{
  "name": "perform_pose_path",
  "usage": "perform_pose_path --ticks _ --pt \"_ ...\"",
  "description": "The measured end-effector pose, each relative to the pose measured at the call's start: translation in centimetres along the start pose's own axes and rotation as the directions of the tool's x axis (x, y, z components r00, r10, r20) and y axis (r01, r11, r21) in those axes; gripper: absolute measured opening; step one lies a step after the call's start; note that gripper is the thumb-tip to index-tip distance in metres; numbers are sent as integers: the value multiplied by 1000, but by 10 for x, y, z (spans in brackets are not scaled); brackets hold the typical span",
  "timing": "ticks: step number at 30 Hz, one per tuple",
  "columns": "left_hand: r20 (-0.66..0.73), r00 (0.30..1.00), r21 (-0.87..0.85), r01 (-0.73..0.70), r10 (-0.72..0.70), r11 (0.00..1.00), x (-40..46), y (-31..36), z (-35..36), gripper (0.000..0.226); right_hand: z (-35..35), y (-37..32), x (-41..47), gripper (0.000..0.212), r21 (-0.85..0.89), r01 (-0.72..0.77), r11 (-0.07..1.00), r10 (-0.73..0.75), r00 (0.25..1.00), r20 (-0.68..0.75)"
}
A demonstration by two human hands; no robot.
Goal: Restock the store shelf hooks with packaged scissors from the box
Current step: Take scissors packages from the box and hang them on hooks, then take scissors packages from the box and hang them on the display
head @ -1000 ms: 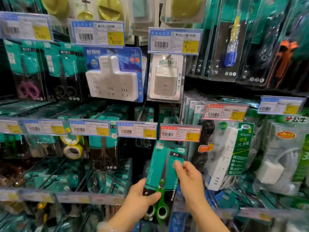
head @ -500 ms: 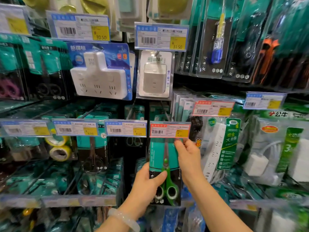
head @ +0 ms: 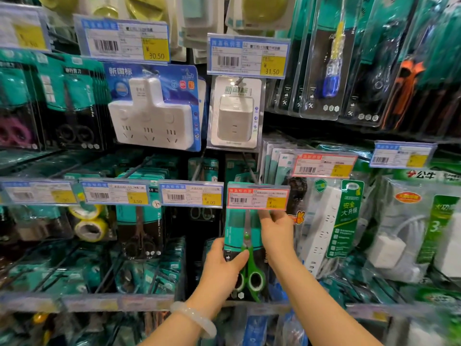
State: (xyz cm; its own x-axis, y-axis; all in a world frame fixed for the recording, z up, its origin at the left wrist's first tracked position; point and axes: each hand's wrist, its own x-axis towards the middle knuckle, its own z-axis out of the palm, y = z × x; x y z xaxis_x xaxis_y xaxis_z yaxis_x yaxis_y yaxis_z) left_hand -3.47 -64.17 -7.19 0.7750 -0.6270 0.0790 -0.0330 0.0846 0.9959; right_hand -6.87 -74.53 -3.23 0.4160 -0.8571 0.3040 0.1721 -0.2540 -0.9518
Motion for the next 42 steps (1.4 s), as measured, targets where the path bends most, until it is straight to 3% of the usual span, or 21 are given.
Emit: perform_pose_path --ticks 5,6,9,12,14,16,17,20,22,25,29,32,37,40,42 --pt "-31 999 256 37 -30 966 42 -4 8 18 13 7 18 19 -167 -138 976 138 990 -16" --pt "-44 998 275 59 -48 960 49 -4 10 18 15 5 21 24 -295 -178 939 194 981 25" --pt "-70 994 297 97 -80 950 70 -6 14 23 23 -3 35 22 -760 -59 647 230 966 121" --pt "-62 993 397 118 -101 910 88 -12 15 31 28 -9 45 33 -840 56 540 243 945 219" --pt "-125 983 478 181 -138 860 87 -13 14 41 27 -5 39 37 -765 45 643 217 947 238" --pt "-178 980 613 182 -90 769 72 -14 12 53 18 5 20 37 -642 -30 766 201 960 195" --pt "-153 988 713 135 -34 688 59 -15 11 60 9 9 5 41 -638 -18 770 191 960 204" --pt "105 986 896 -149 127 417 18 -20 11 73 -34 25 -37 49 -716 107 690 217 913 345" --pt "297 947 917 -318 118 241 0 -22 20 74 -69 36 -56 51 -799 162 580 228 909 350" --pt "512 856 851 -516 72 93 -21 -23 56 73 -127 47 -73 51 -901 130 414 236 941 244" --pt "705 709 708 -704 6 57 -53 -34 122 67 -206 55 -94 56 -989 40 143 286 955 80" --pt "798 601 602 -798 -49 28 -78 -50 170 69 -262 68 -114 48 -998 -58 17 335 941 -49" --pt "866 464 479 -877 -189 40 -118 -80 244 69 -354 86 -148 36 -983 -181 -41 372 910 -184" --pt "932 356 358 -933 -68 26 -138 -83 289 58 -413 97 -158 37 -950 -312 -19 422 859 -290" --pt "944 313 321 -945 -103 66 -148 -89 320 52 -453 106 -160 37 -909 -417 -8 455 808 -374"
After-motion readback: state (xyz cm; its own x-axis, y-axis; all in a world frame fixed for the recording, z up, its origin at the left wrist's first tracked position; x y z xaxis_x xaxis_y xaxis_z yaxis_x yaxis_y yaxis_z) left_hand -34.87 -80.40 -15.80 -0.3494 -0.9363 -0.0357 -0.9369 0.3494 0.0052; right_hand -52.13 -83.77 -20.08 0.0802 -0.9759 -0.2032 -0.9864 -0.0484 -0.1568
